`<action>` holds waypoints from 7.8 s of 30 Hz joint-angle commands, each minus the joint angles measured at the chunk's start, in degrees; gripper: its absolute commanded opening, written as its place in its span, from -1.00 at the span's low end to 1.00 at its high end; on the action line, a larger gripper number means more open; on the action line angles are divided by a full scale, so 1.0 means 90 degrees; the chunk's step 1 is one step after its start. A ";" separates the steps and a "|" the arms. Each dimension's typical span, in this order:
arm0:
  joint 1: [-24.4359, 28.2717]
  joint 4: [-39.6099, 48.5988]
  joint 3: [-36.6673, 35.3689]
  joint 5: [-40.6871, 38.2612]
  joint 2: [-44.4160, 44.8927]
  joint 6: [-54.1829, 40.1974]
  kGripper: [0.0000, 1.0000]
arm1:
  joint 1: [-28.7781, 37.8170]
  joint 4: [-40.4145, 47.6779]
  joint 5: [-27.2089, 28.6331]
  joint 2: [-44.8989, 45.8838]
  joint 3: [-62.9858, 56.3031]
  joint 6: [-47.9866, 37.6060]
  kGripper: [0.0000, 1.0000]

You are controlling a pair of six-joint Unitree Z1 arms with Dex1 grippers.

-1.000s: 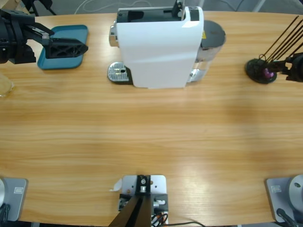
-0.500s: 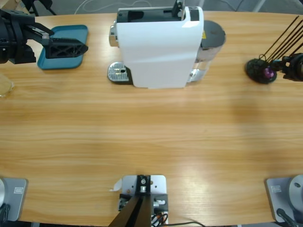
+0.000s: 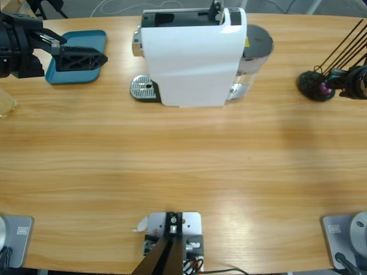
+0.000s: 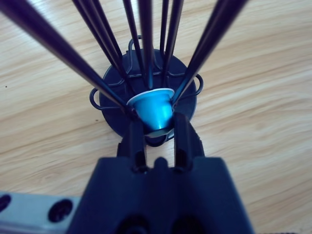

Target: Pour coffee

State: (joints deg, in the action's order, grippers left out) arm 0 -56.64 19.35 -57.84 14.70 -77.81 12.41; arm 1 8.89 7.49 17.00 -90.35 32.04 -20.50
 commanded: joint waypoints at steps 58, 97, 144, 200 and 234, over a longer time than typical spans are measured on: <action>0.0786 0.0710 0.0255 -0.0266 0.1656 -0.0168 1.00 | 0.4872 -0.4672 -0.2715 -0.0001 0.6555 0.4332 -1.00; 0.0786 0.0673 0.0462 -0.0364 0.1527 -0.0090 1.00 | 0.3866 -0.4246 -0.2748 -0.2110 0.7129 0.5237 -1.00; 0.0903 0.0683 0.0489 -0.0403 0.1576 -0.0080 1.00 | 0.3973 -0.4266 -0.2457 -0.1510 0.7067 0.5285 1.00; 0.0385 0.0829 0.0689 -0.0442 0.1742 -0.0061 0.99 | 0.4848 -0.3271 0.0227 -0.1016 0.6069 -0.3611 -1.00; 0.0385 0.1054 0.0562 -0.0579 0.1683 -0.0051 0.99 | 0.5217 -0.1908 -0.0170 -0.3214 0.4865 -0.3685 -1.00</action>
State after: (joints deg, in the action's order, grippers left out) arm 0 -52.62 27.94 -52.53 10.26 -61.10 11.74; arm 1 53.65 -4.95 15.90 -108.23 82.76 -53.18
